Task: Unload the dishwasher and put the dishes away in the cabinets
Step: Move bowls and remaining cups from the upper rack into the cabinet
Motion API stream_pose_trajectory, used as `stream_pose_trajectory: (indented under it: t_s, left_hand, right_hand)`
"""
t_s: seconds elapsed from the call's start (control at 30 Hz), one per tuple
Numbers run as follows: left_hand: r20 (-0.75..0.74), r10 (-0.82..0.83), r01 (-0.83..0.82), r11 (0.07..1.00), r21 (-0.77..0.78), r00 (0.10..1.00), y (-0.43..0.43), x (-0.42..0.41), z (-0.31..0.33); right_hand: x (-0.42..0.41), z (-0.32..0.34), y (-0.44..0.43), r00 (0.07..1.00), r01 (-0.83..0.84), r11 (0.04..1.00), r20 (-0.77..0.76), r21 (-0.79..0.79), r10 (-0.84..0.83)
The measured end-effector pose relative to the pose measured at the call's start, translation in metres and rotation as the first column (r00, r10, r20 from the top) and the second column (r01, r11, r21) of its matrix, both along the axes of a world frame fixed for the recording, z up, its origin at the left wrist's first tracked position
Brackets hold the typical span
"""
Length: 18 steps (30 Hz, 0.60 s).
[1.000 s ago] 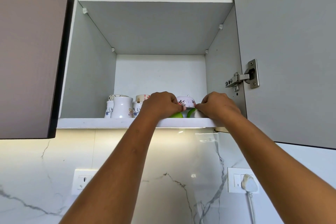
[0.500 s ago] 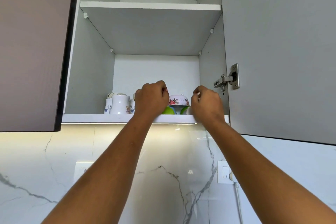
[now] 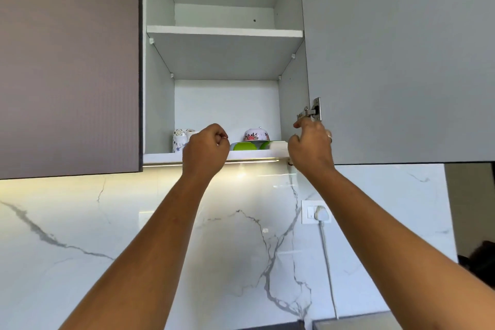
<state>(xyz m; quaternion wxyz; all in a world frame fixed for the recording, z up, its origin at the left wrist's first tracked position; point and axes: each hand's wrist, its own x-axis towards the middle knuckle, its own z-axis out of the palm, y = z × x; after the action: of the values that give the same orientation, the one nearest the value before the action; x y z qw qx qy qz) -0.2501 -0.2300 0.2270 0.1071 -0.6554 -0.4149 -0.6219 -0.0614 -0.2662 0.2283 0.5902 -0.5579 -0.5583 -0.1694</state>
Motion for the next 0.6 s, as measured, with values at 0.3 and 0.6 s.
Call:
stream_pose_trajectory:
  t_s: [0.3, 0.6]
  left_hand:
    - [-0.03, -0.201, 0.191, 0.961, -0.2, 0.979, -0.111, -0.007, -0.039]
    - [-0.133, -0.405, 0.362, 0.895, -0.259, 0.905, -0.206, 0.059, -0.035]
  right_hand:
    - [-0.012, -0.036, -0.127, 0.973, 0.225, 0.973, 0.057, -0.048, -0.222]
    - [0.048, 0.026, -0.249, 0.834, 0.525, 0.832, 0.089, 0.18, -0.545]
